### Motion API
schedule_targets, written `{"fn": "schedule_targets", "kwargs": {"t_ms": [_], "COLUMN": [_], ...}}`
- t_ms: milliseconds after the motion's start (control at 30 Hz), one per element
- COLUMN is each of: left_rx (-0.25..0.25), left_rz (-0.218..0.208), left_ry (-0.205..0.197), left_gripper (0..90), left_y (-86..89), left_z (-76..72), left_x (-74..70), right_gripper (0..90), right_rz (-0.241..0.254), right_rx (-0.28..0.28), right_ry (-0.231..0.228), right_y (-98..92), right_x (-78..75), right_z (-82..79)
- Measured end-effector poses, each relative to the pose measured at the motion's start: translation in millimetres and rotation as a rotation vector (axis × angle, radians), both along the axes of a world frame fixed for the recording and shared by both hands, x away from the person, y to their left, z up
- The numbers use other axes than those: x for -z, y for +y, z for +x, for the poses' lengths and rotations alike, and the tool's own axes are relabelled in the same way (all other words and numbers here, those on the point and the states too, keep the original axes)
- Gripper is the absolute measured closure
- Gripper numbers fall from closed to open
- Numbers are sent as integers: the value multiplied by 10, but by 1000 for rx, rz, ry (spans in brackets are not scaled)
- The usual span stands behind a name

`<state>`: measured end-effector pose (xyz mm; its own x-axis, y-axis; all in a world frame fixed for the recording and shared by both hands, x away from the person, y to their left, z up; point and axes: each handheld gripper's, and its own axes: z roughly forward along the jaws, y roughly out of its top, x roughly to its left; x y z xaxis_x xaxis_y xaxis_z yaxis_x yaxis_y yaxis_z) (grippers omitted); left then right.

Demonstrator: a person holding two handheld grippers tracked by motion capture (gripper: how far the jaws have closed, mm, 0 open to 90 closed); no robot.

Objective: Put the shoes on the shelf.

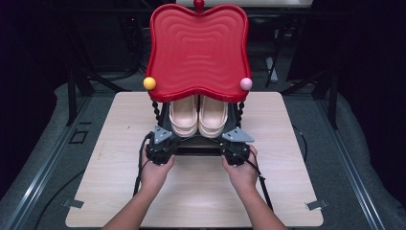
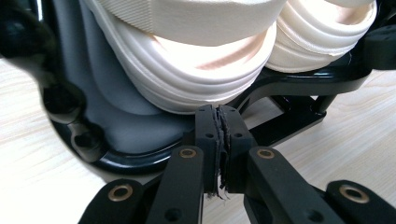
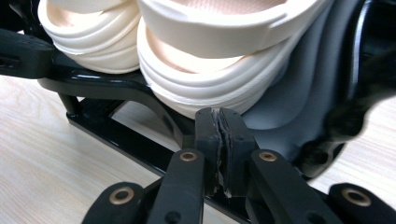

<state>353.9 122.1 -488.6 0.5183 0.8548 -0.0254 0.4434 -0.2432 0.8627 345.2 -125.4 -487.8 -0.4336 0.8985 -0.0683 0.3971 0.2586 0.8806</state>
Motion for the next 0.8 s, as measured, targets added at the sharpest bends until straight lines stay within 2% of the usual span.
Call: {"fn": "schedule_targets", "kwargs": {"t_ms": [33,200,233,367,600,700,800], "left_rx": [0,-14,-16,-35,-42,-46,-45], "left_rz": [0,-14,-14,-15,-29,-21,-33], "left_ry": [0,-16,-21,-20,-20,-21,-17], "left_gripper": [873,872,872,871,871,879,885], "left_y": [0,93,108,149,104,77,74], "left_z": [0,-51,-48,-10,62,73,90], "left_x": [0,-37,-43,-65,-105,-114,-114], "right_gripper": [868,870,871,871,871,882,891], "right_rz": [8,9,6,22,53,52,43], "right_rx": [8,25,29,55,71,71,72], "right_ry": [-25,-38,-25,-44,-36,-36,-32], "right_y": [-8,-85,-104,-130,-99,-66,-55], "right_x": [6,-27,-44,-62,-102,-103,-109], "right_z": [0,-6,-10,36,150,169,179]}}
